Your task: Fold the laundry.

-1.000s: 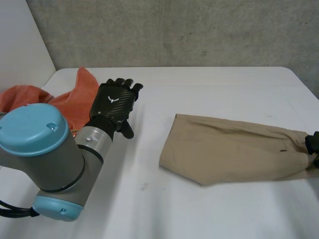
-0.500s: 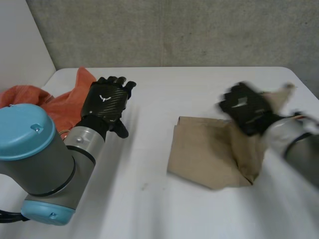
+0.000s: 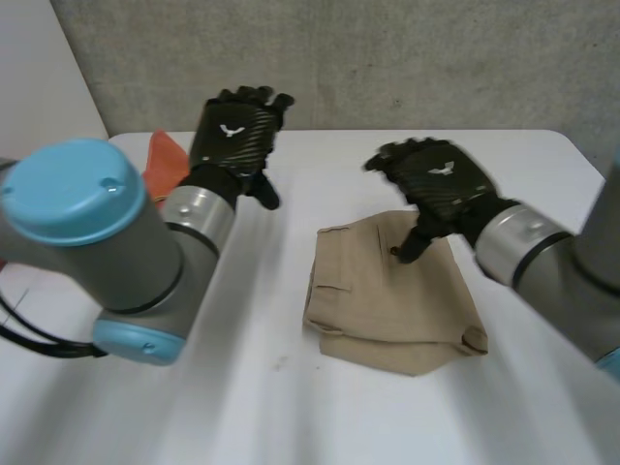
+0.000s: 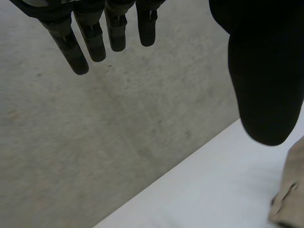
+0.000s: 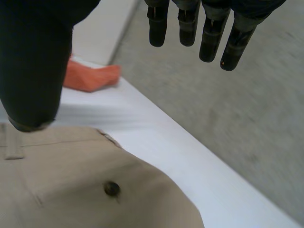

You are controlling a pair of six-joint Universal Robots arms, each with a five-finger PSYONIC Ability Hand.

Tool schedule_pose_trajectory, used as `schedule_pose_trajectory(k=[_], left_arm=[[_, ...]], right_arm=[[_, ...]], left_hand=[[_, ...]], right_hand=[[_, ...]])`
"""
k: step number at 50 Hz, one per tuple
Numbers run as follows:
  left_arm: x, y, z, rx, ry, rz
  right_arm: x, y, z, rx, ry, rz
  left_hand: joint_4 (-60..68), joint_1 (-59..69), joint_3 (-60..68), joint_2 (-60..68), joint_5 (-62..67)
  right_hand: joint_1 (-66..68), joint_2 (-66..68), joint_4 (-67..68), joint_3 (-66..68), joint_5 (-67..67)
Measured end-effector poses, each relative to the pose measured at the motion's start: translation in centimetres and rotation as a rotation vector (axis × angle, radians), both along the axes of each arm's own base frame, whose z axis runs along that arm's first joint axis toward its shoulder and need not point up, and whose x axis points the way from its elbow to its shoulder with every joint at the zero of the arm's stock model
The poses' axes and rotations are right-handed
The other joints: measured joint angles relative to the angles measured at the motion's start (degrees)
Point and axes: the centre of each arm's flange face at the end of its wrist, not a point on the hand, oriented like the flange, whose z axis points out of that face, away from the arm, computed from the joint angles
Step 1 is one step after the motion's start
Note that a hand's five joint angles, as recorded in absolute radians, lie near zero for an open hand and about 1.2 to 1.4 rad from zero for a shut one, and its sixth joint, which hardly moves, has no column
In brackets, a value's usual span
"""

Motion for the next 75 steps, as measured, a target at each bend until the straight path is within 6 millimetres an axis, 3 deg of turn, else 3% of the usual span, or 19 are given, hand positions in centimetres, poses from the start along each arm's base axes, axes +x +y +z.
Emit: schedule_pose_trajectory(k=[2, 4, 11, 19, 24, 29, 36, 37, 40, 41, 42, 43, 49, 52, 55, 56, 60, 66, 75], left_arm=[[-1.6, 0.2, -0.5, 0.023, 0.019, -0.049], [-2.3, 0.4, -1.1, 0.043, 0.019, -0.076], [-6.1, 2.6, -6.6, 0.233, -0.043, -0.236], [-6.5, 2.9, -11.5, 0.385, -0.151, -0.22], [-5.9, 2.7, -13.4, 0.436, -0.221, -0.195], [-5.6, 2.6, -14.0, 0.437, -0.271, -0.182], [-5.5, 2.5, -11.4, 0.371, -0.262, -0.18], [-5.5, 2.6, -9.9, 0.343, -0.242, -0.182], [-5.5, 2.6, -8.6, 0.32, -0.223, -0.184], [-5.4, 2.8, -6.7, 0.286, -0.192, -0.187], [-5.4, 2.8, -6.7, 0.286, -0.192, -0.187], [-5.2, 3.0, -5.0, 0.259, -0.166, -0.19], [-4.6, 3.7, -1.0, 0.201, -0.101, -0.233], [-4.3, 4.2, 0.5, 0.185, -0.083, -0.291], [-4.2, 4.4, 1.0, 0.182, -0.079, -0.318], [-3.9, 4.7, 1.9, 0.187, -0.076, -0.371], [-3.3, 4.9, 2.7, 0.198, -0.075, -0.415], [-2.7, 4.7, 3.2, 0.213, -0.07, -0.426], [-2.5, 4.5, 2.8, 0.246, -0.053, -0.415]], right_arm=[[-1.7, -1.0, 0.3, 0.081, -0.05, -0.086], [-2.3, -1.2, 0.1, 0.107, -0.053, -0.11], [-3.6, -2.3, -4.0, 0.257, 0.03, -0.169], [-3.5, -2.6, -8.7, 0.352, 0.107, -0.18], [-3.7, -2.8, -10.2, 0.342, 0.174, -0.204], [-4.0, -2.9, -10.5, 0.308, 0.232, -0.215], [-4.2, -3.0, -9.5, 0.257, 0.235, -0.219], [-4.4, -3.0, -8.4, 0.218, 0.212, -0.229], [-4.6, -3.0, -7.5, 0.188, 0.192, -0.24], [-4.8, -3.1, -6.8, 0.168, 0.175, -0.25], [-4.8, -3.1, -6.8, 0.168, 0.175, -0.25], [-6.0, -3.2, -4.8, 0.118, 0.114, -0.298], [-9.1, -3.4, -3.4, 0.135, 0.02, -0.413], [-11.2, -3.5, -4.1, 0.19, 0.001, -0.48], [-11.7, -3.5, -4.3, 0.206, -0.001, -0.493], [-13.0, -3.0, -5.5, 0.288, -0.001, -0.523], [-13.8, -2.2, -7.0, 0.381, -0.003, -0.511], [-13.6, -1.2, -9.5, 0.522, -0.035, -0.429], [-12.3, -1.0, -11.8, 0.595, -0.068, -0.356]], left_hand=[[0.0, 0.0, 0.0, 0.0, 0.0], [0.0, 0.0, 0.0, 0.0, 0.0], [0.0, 0.0, 0.0, 0.0, 0.0], [0.0, 0.0, 0.0, 0.0, 0.0], [0.0, 0.0, 0.0, 0.0, 0.0], [0.0, 0.0, 0.0, 0.0, 0.0], [0.0, -0.1, 0.0, 0.0, 0.0], [0.0, -0.1, 0.0, 0.0, 0.0], [0.0, -0.1, 0.0, 0.0, 0.0], [0.0, -0.1, 0.0, 0.0, 0.0], [0.0, -0.1, 0.0, 0.0, 0.0], [0.0, -0.1, 0.0, 0.0, 0.0], [0.0, -0.1, 0.0, 0.0, 0.0], [0.0, -0.1, 0.0, 0.0, 0.0], [0.0, -0.1, 0.0, 0.0, 0.0], [0.0, -0.1, 0.0, 0.0, 0.0], [0.0, -0.1, 0.0, 0.0, 0.0], [0.0, -0.1, 0.0, 0.0, 0.0], [0.0, -0.1, 0.0, 0.0, 0.0]], right_hand=[[0.0, 0.0, 0.0, 0.0, 0.0], [0.0, 0.0, 0.0, 0.0, 0.0], [0.0, 0.0, 0.0, 0.0, 0.0], [0.0, 0.0, 0.0, 0.0, 0.0], [-0.8, 0.0, 0.0, -0.2, -0.1], [-1.4, 0.0, 0.0, -0.6, -0.1], [-1.4, 0.0, 0.0, -0.6, -0.1], [-1.4, 0.0, 0.0, -0.6, -0.2], [-1.4, 0.0, 0.0, -0.6, -0.2], [-1.4, 0.0, 0.0, -0.6, -0.2], [-1.4, 0.0, 0.0, -0.6, -0.2], [-1.4, 0.0, 0.0, -0.6, -0.2], [-1.4, 0.0, 0.0, -0.6, -0.1], [-1.4, 0.0, 0.0, -0.6, -0.2], [-1.4, 0.0, 0.0, -0.6, -0.2], [-1.4, 0.0, 0.0, -0.6, -0.2], [-1.4, 0.0, 0.0, -0.6, -0.1], [-1.4, 0.0, 0.0, -0.6, -0.2], [-1.4, 0.0, 0.0, -0.6, -0.2]])
